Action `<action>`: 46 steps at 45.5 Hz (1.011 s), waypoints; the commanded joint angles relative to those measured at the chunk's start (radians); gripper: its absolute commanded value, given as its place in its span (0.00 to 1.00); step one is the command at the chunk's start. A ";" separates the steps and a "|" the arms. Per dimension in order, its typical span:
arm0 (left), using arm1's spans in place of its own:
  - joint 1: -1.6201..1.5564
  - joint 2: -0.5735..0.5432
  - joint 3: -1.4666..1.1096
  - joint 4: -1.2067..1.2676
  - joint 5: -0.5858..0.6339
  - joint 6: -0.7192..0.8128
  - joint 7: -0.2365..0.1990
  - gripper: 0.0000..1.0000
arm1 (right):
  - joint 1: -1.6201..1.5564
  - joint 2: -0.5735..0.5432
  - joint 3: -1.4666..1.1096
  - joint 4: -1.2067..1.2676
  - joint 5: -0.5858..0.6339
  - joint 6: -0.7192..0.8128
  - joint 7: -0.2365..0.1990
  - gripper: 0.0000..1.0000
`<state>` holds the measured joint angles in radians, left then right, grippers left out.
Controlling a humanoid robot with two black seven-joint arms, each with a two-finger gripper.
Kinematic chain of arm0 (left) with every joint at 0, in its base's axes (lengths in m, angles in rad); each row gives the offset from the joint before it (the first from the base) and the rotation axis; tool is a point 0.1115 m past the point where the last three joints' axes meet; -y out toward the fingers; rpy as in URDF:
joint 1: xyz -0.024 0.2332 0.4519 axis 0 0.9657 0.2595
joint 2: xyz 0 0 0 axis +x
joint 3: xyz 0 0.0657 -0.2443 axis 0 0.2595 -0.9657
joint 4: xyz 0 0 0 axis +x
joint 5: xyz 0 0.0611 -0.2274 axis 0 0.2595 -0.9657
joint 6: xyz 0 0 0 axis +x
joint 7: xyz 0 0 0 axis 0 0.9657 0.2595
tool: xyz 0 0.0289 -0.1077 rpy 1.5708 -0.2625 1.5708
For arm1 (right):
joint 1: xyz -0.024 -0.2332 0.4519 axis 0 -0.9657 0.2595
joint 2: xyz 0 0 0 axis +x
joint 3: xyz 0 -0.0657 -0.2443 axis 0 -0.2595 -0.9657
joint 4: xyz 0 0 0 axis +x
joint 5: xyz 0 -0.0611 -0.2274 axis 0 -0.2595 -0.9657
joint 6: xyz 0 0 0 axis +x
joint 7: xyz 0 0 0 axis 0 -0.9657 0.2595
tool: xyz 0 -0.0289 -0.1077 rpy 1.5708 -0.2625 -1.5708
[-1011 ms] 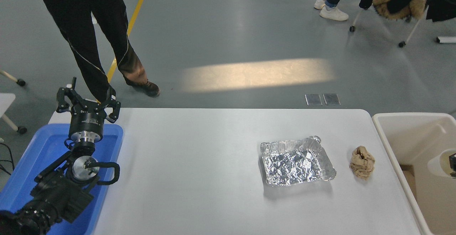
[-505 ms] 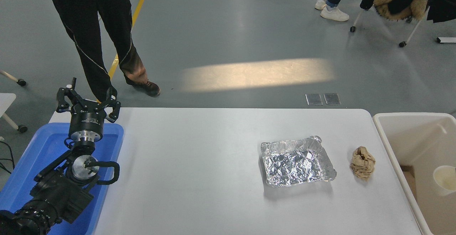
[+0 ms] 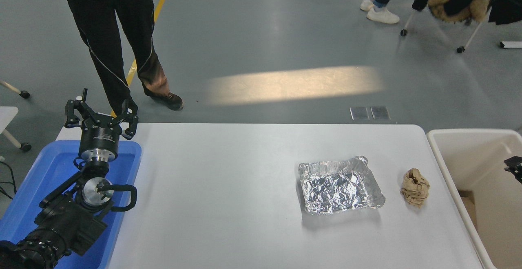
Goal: Pick up paper cup place in dustbin
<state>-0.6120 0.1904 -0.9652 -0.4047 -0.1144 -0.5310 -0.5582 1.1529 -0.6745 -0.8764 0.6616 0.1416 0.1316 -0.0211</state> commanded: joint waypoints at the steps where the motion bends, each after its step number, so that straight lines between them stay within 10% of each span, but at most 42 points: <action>1: 0.000 0.000 0.000 0.000 0.001 0.000 0.000 0.99 | 0.500 0.122 -0.438 0.436 0.024 0.000 0.001 1.00; 18: 0.001 0.000 0.000 0.000 -0.002 0.000 0.000 0.99 | 1.036 0.481 -0.503 0.974 -0.008 0.042 0.003 1.00; 46: 0.003 0.000 -0.001 0.001 -0.004 0.002 -0.002 0.99 | 1.393 0.498 -0.182 1.067 0.013 0.460 0.001 1.00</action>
<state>-0.6092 0.1901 -0.9662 -0.4037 -0.1177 -0.5295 -0.5597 2.3840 -0.1930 -1.1677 1.6781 0.1425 0.4330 -0.0196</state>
